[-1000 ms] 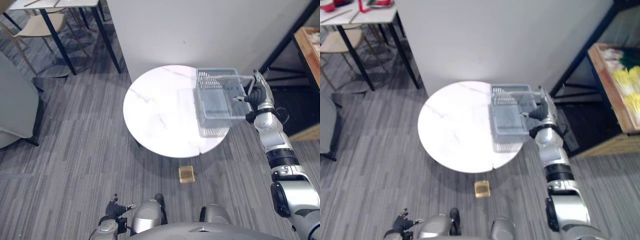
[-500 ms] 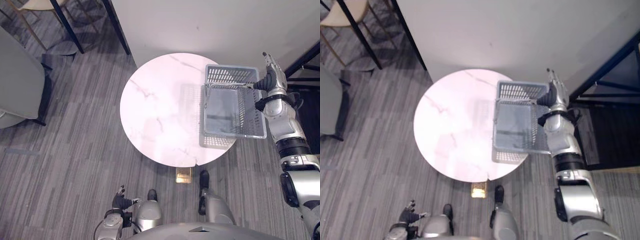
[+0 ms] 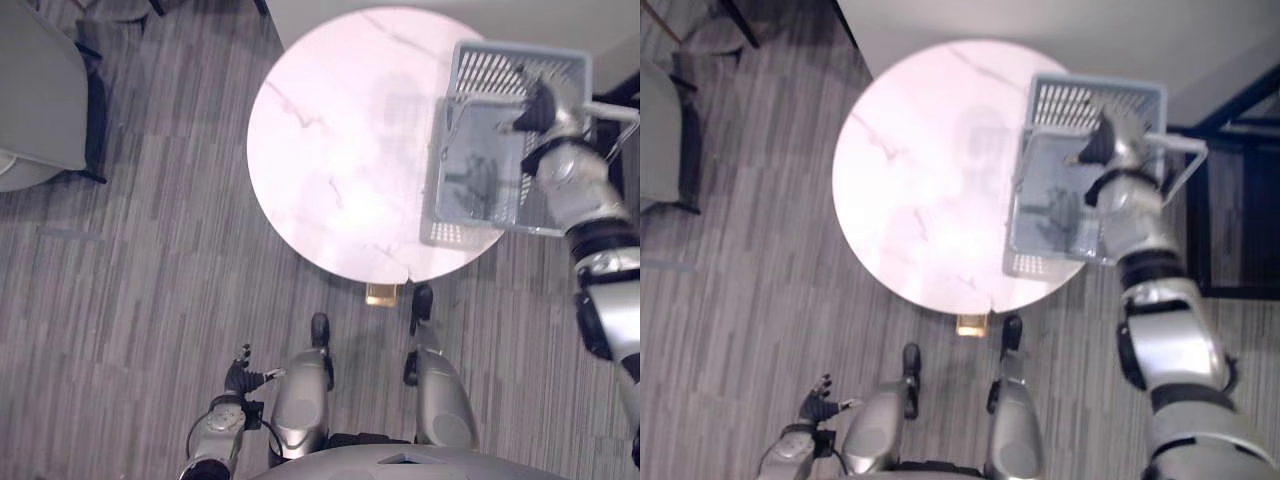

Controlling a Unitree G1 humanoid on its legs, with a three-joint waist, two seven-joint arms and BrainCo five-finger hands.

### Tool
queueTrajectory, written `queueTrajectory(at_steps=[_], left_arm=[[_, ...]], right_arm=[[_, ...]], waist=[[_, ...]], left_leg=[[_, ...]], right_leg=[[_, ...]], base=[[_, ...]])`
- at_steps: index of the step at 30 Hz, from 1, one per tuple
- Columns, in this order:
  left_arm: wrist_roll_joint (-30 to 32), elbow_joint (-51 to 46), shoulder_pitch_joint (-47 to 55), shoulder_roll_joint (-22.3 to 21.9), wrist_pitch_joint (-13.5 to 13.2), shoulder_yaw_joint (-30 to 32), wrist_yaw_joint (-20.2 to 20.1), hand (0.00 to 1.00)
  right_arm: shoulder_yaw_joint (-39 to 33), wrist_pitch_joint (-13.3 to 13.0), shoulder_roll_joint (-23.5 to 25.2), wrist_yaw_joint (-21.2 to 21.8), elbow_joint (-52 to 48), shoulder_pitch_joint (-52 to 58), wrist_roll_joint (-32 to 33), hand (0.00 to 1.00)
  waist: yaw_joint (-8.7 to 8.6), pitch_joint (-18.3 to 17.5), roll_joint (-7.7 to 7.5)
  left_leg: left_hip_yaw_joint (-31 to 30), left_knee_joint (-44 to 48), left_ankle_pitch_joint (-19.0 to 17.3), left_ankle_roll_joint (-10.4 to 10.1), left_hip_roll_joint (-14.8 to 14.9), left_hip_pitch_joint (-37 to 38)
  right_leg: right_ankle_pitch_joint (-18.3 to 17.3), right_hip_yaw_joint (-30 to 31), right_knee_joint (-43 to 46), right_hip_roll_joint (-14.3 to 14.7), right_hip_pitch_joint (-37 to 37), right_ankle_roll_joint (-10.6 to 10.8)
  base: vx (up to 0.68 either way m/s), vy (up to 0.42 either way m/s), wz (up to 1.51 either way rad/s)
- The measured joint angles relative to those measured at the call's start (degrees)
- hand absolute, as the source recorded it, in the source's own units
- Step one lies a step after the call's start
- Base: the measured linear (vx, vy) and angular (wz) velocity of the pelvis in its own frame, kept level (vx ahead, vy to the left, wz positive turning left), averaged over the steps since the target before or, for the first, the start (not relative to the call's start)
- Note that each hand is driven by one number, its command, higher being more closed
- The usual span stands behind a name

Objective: Pick vegetable in the basket

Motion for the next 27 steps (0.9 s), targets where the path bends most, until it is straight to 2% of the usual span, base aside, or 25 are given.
queueTrajectory(at_steps=[3, 8, 10, 13, 14, 16, 19, 21, 22, 23, 24, 25, 26, 27], left_arm=[[-0.7, -0.03, -0.34, 0.01, -0.94, -1.18, 0.0, 0.0], [-0.65, 0.68, -0.38, 0.05, -0.81, -1.14, 0.14, 0.0], [-0.55, 0.6, -0.37, -0.19, -0.72, -1.12, 0.14, 0.0], [-0.04, 0.41, -0.36, -0.91, -0.54, -1.09, 0.08, 0.0], [0.14, 0.45, -0.21, -1.63, -0.44, -1.1, -0.06, 0.0], [1.12, 0.27, 0.09, -2.08, -0.02, -1.05, -0.39, 0.0], [2.93, -0.77, 0.21, -0.23, 0.8, -1.2, -1.09, 0.0], [3.99, -0.78, -0.43, -0.25, 0.93, -1.42, -1.31, 0.0], [5.0, -0.72, -1.46, -0.19, 1.56, -2.46, -2.31, 0.0], [5.12, -0.64, -1.88, -0.15, 1.78, -2.9, -2.58, 0.0], [5.24, -0.68, -2.36, -0.02, 1.87, -3.39, -2.78, 0.0], [6.33, -0.82, -2.51, -0.11, 1.95, -3.24, -2.94, 0.0], [7.21, -0.66, -2.3, -0.39, 2.01, -2.9, -3.41, 0.0], [7.33, -0.74, -1.97, -0.56, 1.88, -2.48, -3.58, 0.0]], right_arm=[[0.01, -0.16, -2.95, 0.01, 1.11, -2.23, -0.07, 1.0], [-1.12, -0.05, -4.62, 0.01, 1.8, -1.51, -0.04, 1.0], [-3.49, 0.13, -4.62, 0.06, 0.07, 0.99, -0.04, 1.0], [-10.19, 0.96, -3.17, 0.7, -5.19, 11.22, 0.92, 1.0], [-13.43, 1.63, -1.04, 0.9, -8.75, 17.32, 2.73, 1.0], [-17.47, 2.1, 2.96, 0.9, -14.73, 28.15, 3.86, 1.0], [-24.85, 2.55, 14.34, 1.13, -25.05, 46.49, 10.15, 1.0], [-27.41, 2.6, 18.49, 1.06, -28.63, 51.48, 12.34, 1.0], [-30.06, 2.95, 23.38, 0.94, -32.06, 58.5, 14.72, 1.0], [-30.63, 3.06, 24.67, 0.86, -32.83, 60.6, 15.26, 1.0], [-31.41, 3.28, 26.69, 0.77, -34.0, 63.58, 16.36, 1.0], [-32.03, 3.3, 28.5, 0.7, -34.51, 66.03, 17.12, 1.0], [-32.0, 3.53, 30.72, 0.74, -34.42, 68.15, 17.78, 1.0], [-32.2, 3.53, 31.96, 0.27, -34.39, 69.18, 18.17, 1.0]], waist=[[0.01, 0.54, 1.08], [0.48, 0.65, 1.36], [0.53, 0.63, 1.37], [0.41, 0.58, 1.39], [-0.36, 0.34, 1.16], [-1.17, -1.65, -0.45], [-4.0, -5.83, -5.01], [-5.08, -6.31, -5.86], [-6.97, -6.9, -6.83], [-7.5, -6.94, -6.97], [-8.55, -7.07, -7.38], [-9.17, -7.24, -7.47], [-9.76, -8.17, -5.58], [-9.76, -8.97, -5.49]], left_leg=[[-0.32, 1.15, -0.05, 0.0, 0.12, -1.98], [0.35, 2.56, -0.77, 0.11, 0.03, -2.44], [0.33, 2.54, -0.76, 0.11, 0.05, -1.78], [0.12, 1.51, -0.76, 0.1, 0.18, 2.83], [-0.02, 0.5, -0.76, 0.1, 0.18, 5.75], [0.45, -0.81, -0.78, 0.12, 0.05, 8.34], [3.94, -1.66, -1.12, 0.16, -0.05, 10.69], [5.72, -1.48, -1.51, 0.2, -0.14, 11.36], [8.92, -0.15, -2.93, 0.25, 0.36, 11.49], [10.12, 0.9, -3.85, 0.29, 0.61, 11.5], [12.37, 2.68, -4.76, 0.62, 0.77, 11.78], [14.77, 3.06, -5.09, 0.82, 1.71, 12.72], [19.03, 0.91, -4.22, 0.94, 5.11, 14.71], [21.42, -0.24, -3.91, 0.44, 6.09, 15.92]], right_leg=[[1.03, 0.73, 0.0, 0.06, -1.4, 1.52], [1.06, 3.1, 0.0, 0.07, -1.66, 1.56], [1.06, 3.15, 0.0, 0.13, -1.07, 1.56], [1.05, 2.9, -0.01, 0.22, 3.2, 1.56], [1.03, 2.91, -0.02, 0.21, 5.83, 1.57], [0.97, 3.03, -0.02, 0.17, 7.52, 1.52], [0.4, 5.7, -0.02, 0.27, 7.62, 1.16], [0.39, 7.24, -0.02, 0.31, 7.36, 1.16], [0.28, 10.24, -0.02, 0.66, 6.52, 1.3], [-0.12, 11.18, -0.01, 0.85, 6.39, 1.69], [-2.18, 11.63, -0.06, 1.2, 6.1, 2.43], [-5.35, 9.84, 0.04, 1.6, 5.88, 2.28], [-10.51, 3.64, 4.17, 2.83, 3.93, 1.84], [-9.56, 0.2, 10.88, 3.17, 1.79, -1.57]], base=[[-0.04, -0.001, 0.04], [-0.02, 0.019, -0.08], [-0.01, 0.002, -0.02], [0.01, 0.01, 0.02], [0.01, 0.047, 0.04], [0.0, 0.053, -0.06], [0.02, 0.025, -0.43], [-0.02, -0.003, -0.68], [-0.05, -0.014, -0.88], [-0.08, -0.021, -1.06], [-0.06, -0.012, -0.96], [-0.06, -0.03, -1.45], [0.0, -0.015, -1.52], [0.17, -0.013, -1.99]])
